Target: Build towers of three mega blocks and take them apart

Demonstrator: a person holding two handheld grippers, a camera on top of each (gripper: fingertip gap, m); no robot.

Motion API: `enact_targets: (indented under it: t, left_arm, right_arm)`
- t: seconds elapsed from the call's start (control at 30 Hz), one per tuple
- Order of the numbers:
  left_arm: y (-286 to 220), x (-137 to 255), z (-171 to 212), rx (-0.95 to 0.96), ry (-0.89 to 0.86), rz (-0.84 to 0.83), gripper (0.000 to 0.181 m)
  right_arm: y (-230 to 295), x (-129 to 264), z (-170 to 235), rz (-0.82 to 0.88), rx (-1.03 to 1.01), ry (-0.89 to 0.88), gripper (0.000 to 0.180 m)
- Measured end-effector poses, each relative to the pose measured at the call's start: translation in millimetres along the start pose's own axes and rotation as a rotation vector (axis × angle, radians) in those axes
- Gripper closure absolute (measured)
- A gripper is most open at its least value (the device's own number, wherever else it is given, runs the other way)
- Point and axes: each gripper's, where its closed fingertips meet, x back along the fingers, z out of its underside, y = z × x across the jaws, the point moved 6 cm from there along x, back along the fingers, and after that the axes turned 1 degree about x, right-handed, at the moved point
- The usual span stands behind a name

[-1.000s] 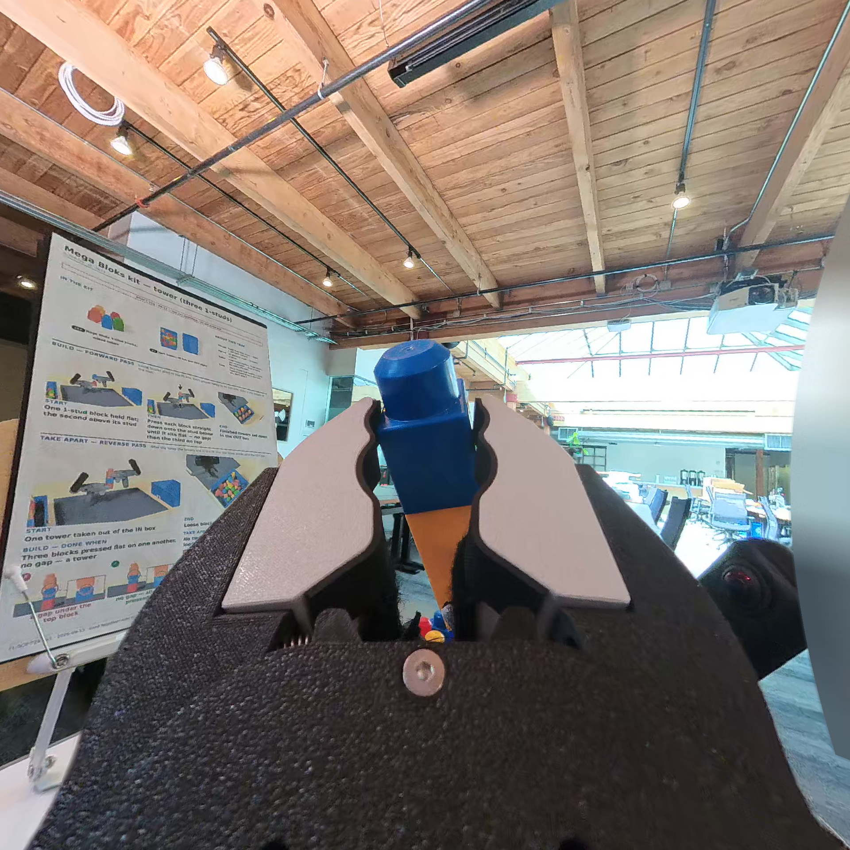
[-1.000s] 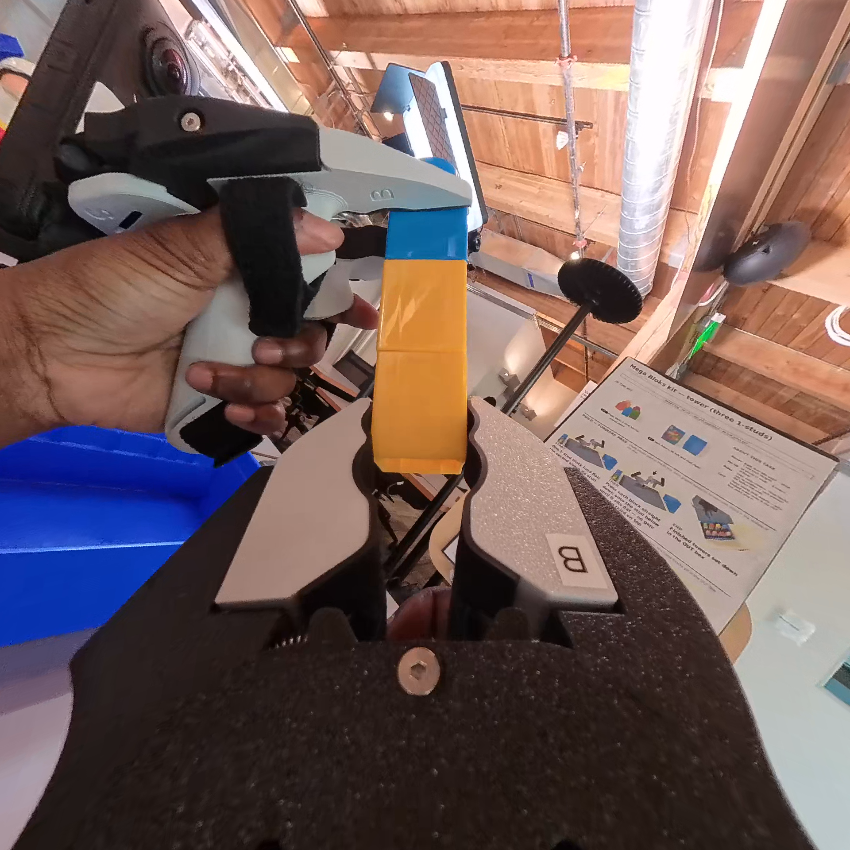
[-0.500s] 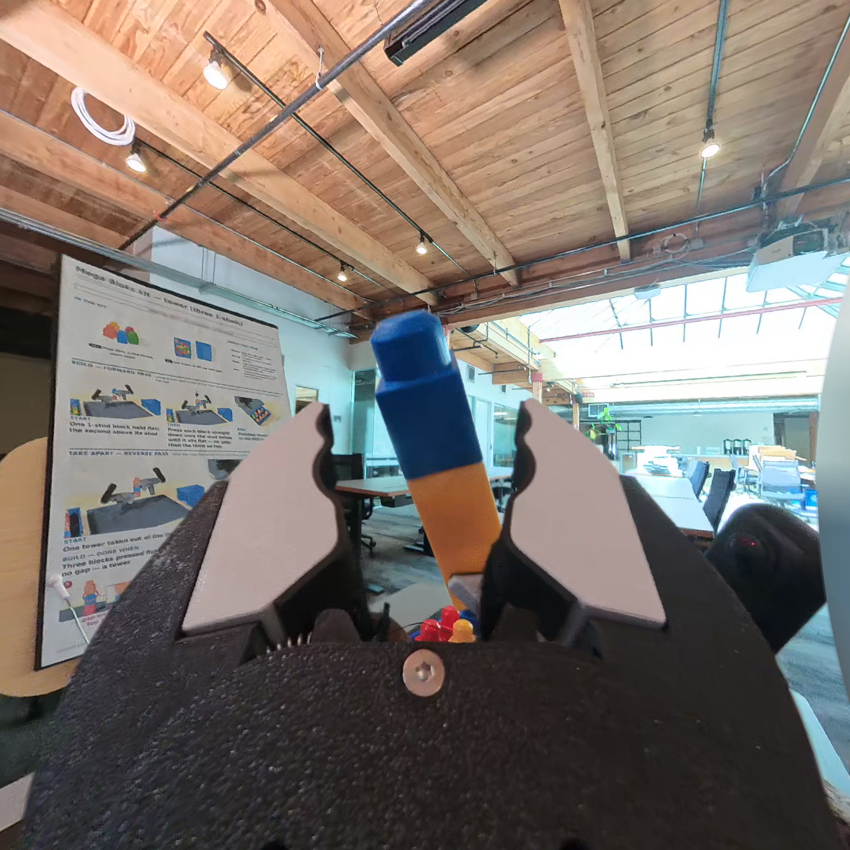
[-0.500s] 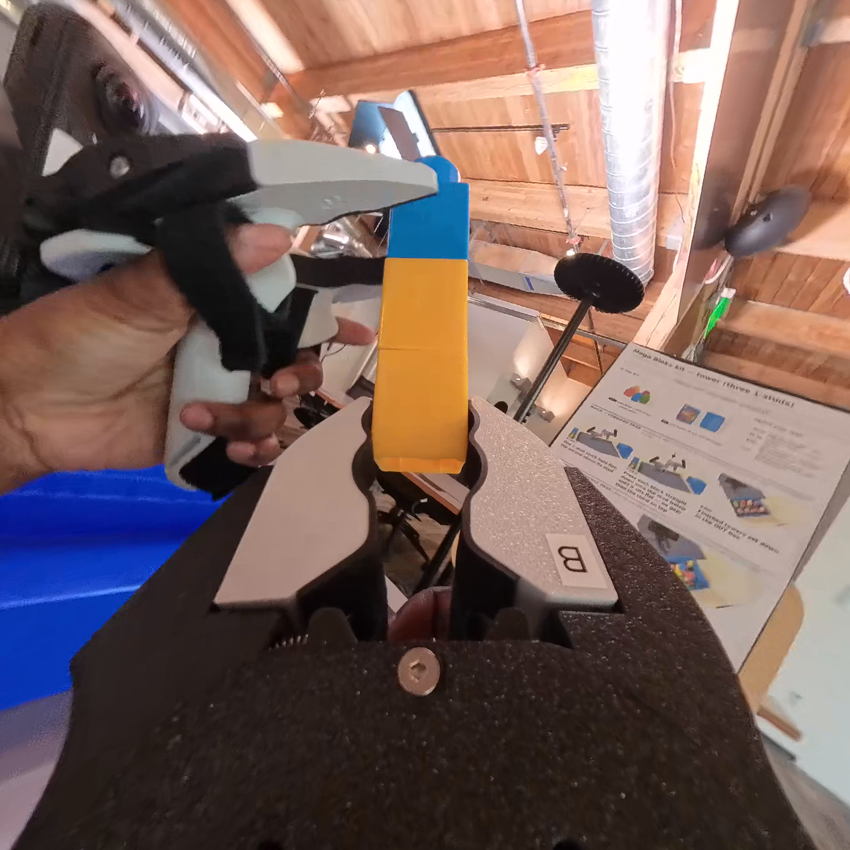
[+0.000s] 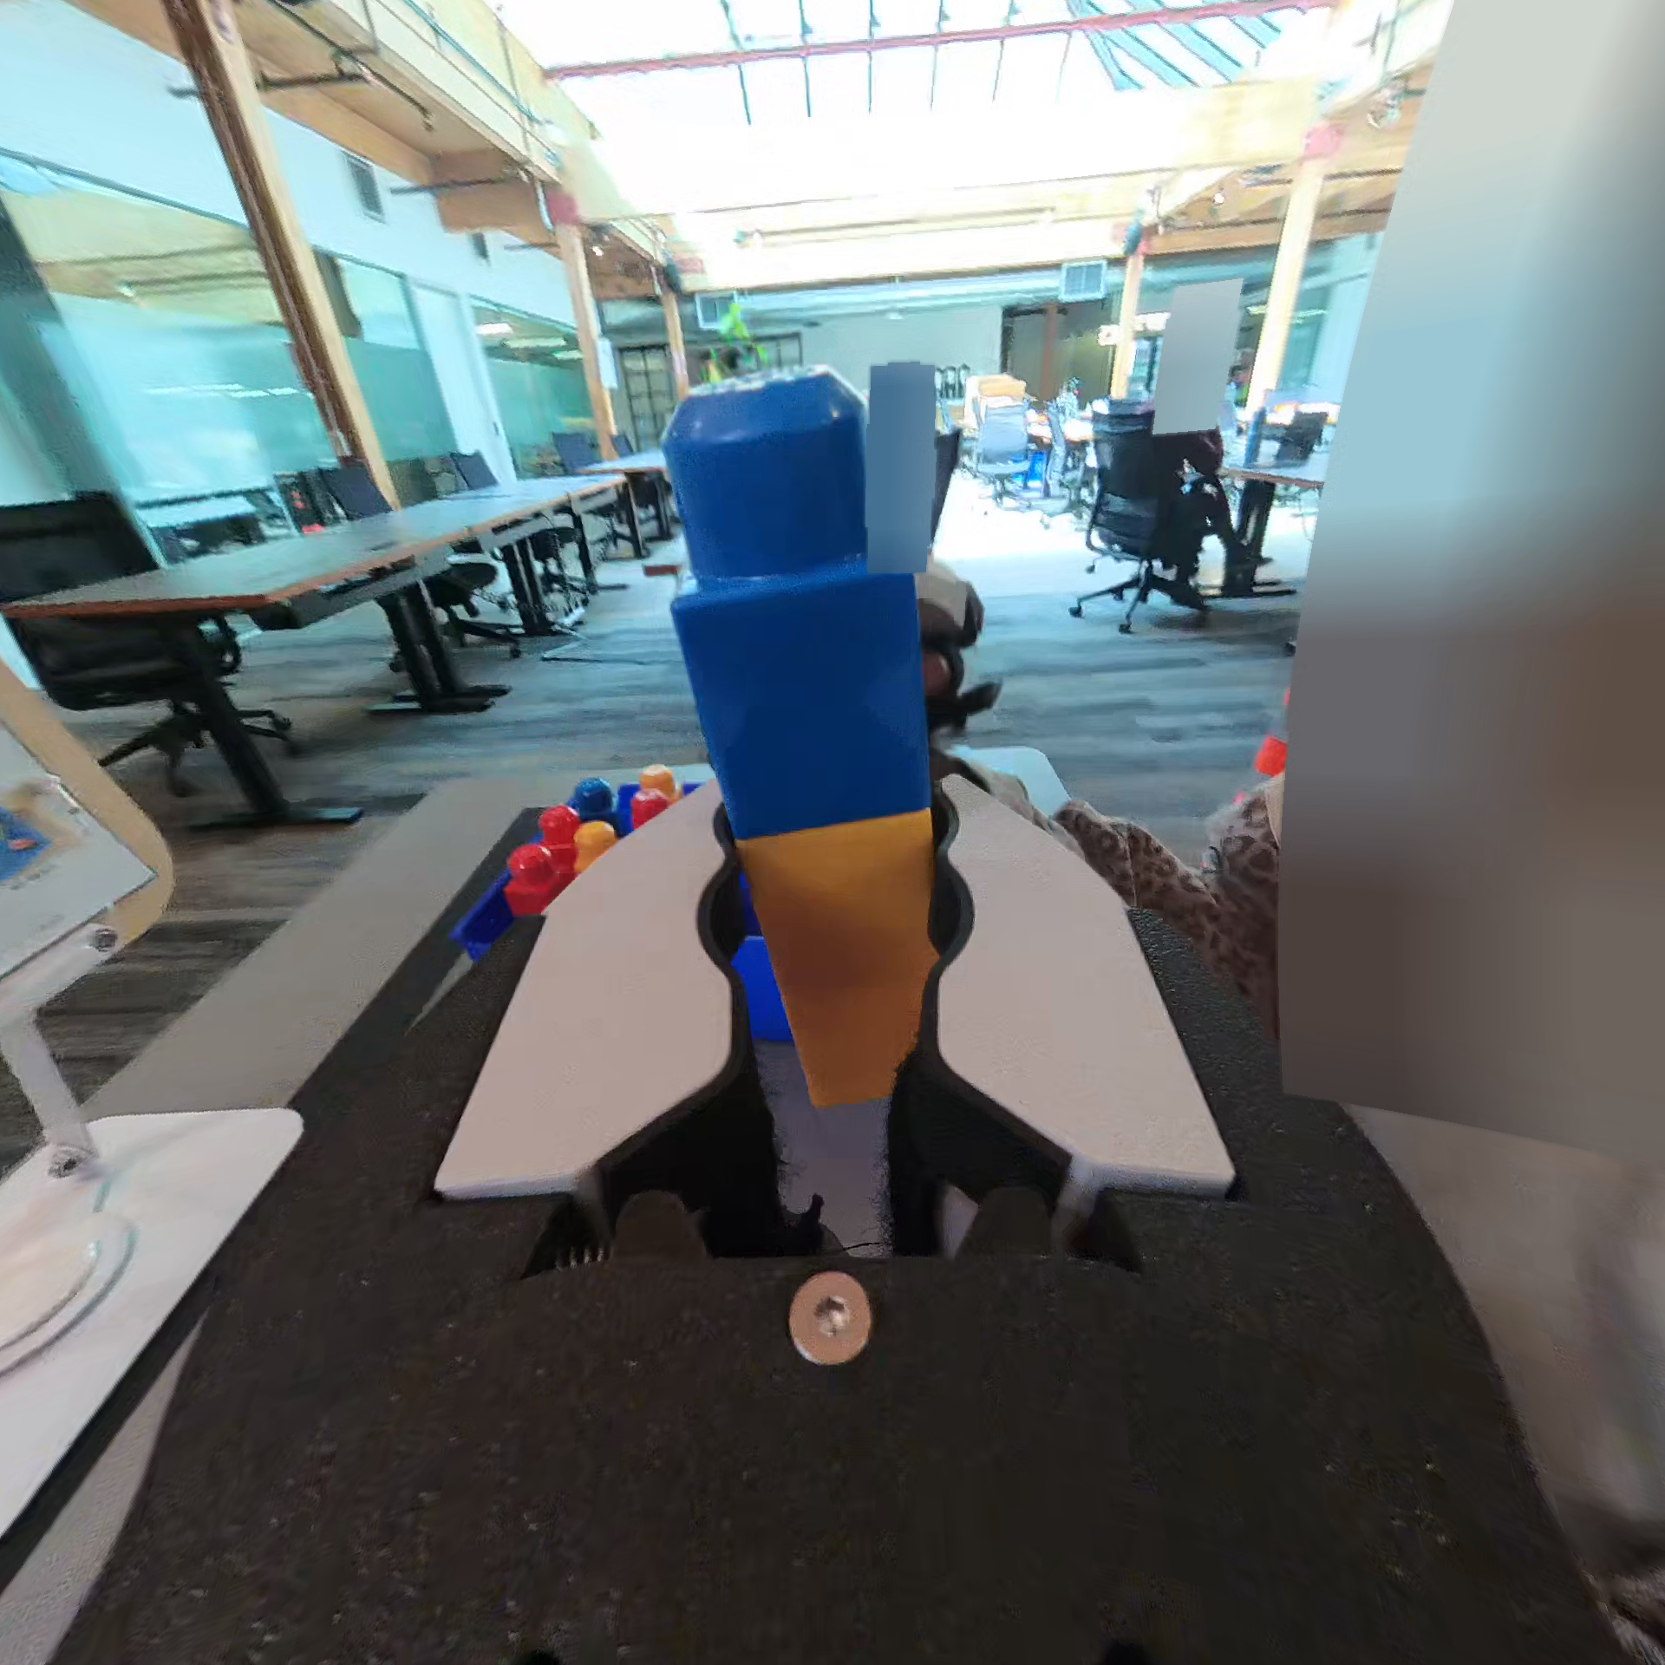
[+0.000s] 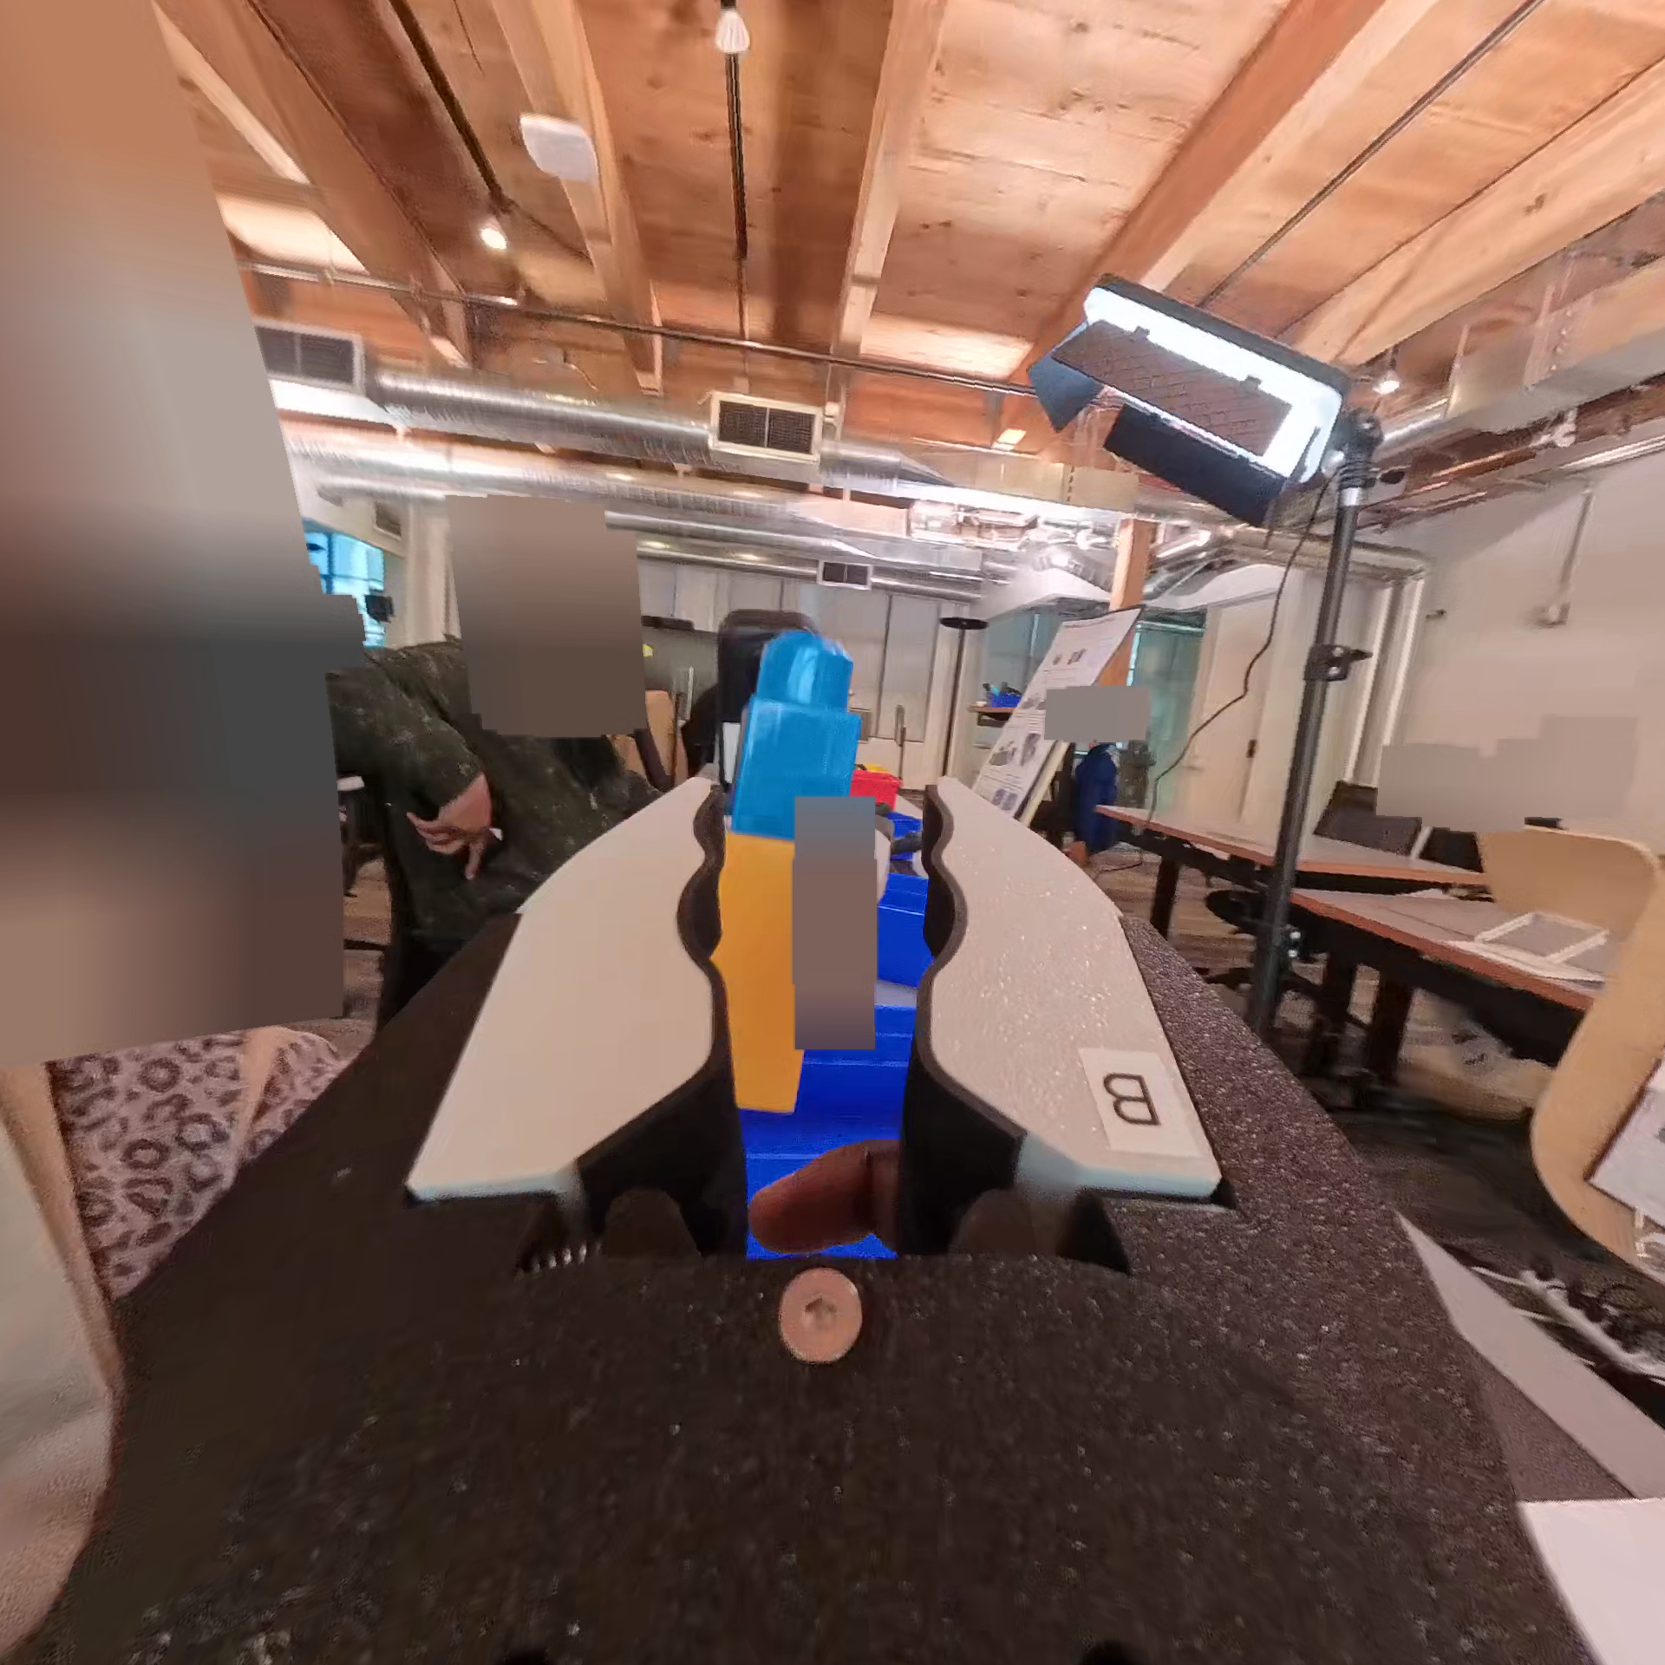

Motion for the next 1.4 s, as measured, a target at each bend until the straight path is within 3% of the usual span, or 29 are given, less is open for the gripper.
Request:
enact_targets:
  t: [0.2, 0.27, 0.33, 0.37, 0.43, 0.57, 0.7, 0.8, 0.9, 1.03, 1.17, 1.3, 1.4]
  left_arm:
    - [-4, -14, 25, -0.043, 0.221, 0.049, 0.142]
    - [-7, -18, 31, -0.057, 0.272, 0.066, 0.141]
    - [-2, -20, 33, -0.102, 0.292, 0.003, 0.138]
    - [3, -19, 28, -0.141, 0.244, -0.071, 0.136]
    - [19, -8, 8, -0.196, 0.056, -0.280, 0.109]
    - [51, 55, -31, -0.101, -0.362, -0.855, 0.064]
    - [43, 138, -45, -0.213, -0.712, -1.352, 0.049]
    - [19, 195, -43, -0.342, -0.782, -1.760, 0.039]
    - [0, 227, -40, -0.427, -0.744, -2.004, 0.036]
    - [-23, 248, -38, -0.452, -0.898, -2.057, 0.036]
    - [-24, 247, -45, -0.459, -0.836, -1.985, 0.039]
    - [-26, 247, -46, -0.456, -0.866, -1.930, 0.046]
    - [-15, 246, -44, -0.395, -0.762, -1.876, 0.048]
  right_arm:
    - [11, -19, 18, -0.043, 0.022, 0.173, 0.126]
    - [15, -25, 24, -0.061, 0.007, 0.219, 0.144]
    - [14, -26, 25, -0.012, 0.067, 0.259, 0.145]
    - [10, -24, 22, 0.049, 0.109, 0.255, 0.145]
    - [1, -11, 8, 0.158, 0.128, 0.218, 0.145]
    - [-25, 44, -24, 0.486, 0.241, 0.212, 0.145]
    - [-44, 121, -46, 0.874, 0.361, 0.289, 0.145]
    - [-54, 175, -53, 1.119, 0.394, 0.298, 0.145]
    - [-55, 196, -40, 1.142, 0.347, 0.342, 0.146]
    - [-45, 219, -5, 1.188, 0.334, 0.382, 0.146]
    - [-50, 246, 39, 1.295, 0.268, 0.333, 0.145]
    - [-61, 258, 64, 1.391, 0.256, 0.377, 0.145]
    - [-66, 264, 80, 1.435, 0.253, 0.445, 0.145]
